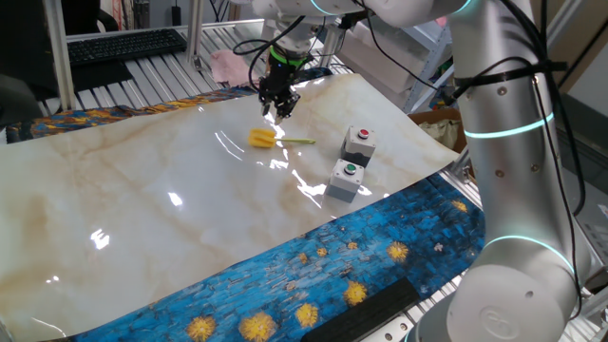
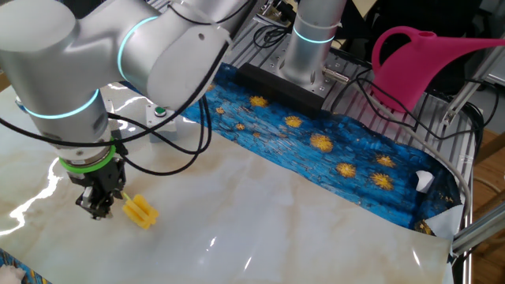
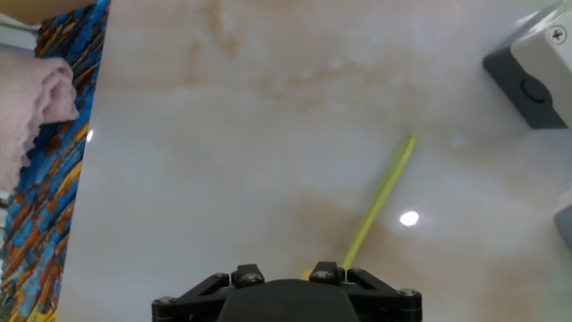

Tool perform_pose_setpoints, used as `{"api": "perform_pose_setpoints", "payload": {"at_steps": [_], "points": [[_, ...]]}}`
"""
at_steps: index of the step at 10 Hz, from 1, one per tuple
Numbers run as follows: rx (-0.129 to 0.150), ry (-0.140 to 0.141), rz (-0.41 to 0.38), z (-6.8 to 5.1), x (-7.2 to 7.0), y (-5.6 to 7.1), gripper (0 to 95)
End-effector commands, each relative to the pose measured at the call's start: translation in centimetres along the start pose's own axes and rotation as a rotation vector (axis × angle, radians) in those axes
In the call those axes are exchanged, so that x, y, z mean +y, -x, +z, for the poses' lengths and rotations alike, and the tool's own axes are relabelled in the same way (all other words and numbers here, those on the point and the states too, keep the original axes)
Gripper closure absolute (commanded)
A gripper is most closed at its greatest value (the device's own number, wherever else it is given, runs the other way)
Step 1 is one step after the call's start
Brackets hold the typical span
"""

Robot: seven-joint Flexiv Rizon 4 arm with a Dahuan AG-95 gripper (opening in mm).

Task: Scrub the table with a brush

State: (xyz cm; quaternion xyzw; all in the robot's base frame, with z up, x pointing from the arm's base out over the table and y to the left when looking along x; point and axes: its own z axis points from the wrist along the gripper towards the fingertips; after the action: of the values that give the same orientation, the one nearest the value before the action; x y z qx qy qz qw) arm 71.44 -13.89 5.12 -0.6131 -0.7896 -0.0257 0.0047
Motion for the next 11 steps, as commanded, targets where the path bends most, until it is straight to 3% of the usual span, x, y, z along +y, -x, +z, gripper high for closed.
{"api": "perform_pose_setpoints", "payload": {"at_steps": [1, 3, 5, 7, 9, 11], "points": [[-0.003, -0.007, -0.019, 0.06, -0.06, 0.16, 57.0], [0.0, -0.02, -0.065, -0.08, -0.11, 0.51, 57.0], [0.007, -0.017, -0.096, -0.08, -0.11, 0.51, 95.0], [-0.001, -0.018, -0.132, -0.08, -0.11, 0.51, 95.0], [0.01, -0.018, -0.182, -0.08, -0.11, 0.51, 95.0], [0.012, -0.011, -0.185, -0.08, -0.11, 0.51, 95.0]]}}
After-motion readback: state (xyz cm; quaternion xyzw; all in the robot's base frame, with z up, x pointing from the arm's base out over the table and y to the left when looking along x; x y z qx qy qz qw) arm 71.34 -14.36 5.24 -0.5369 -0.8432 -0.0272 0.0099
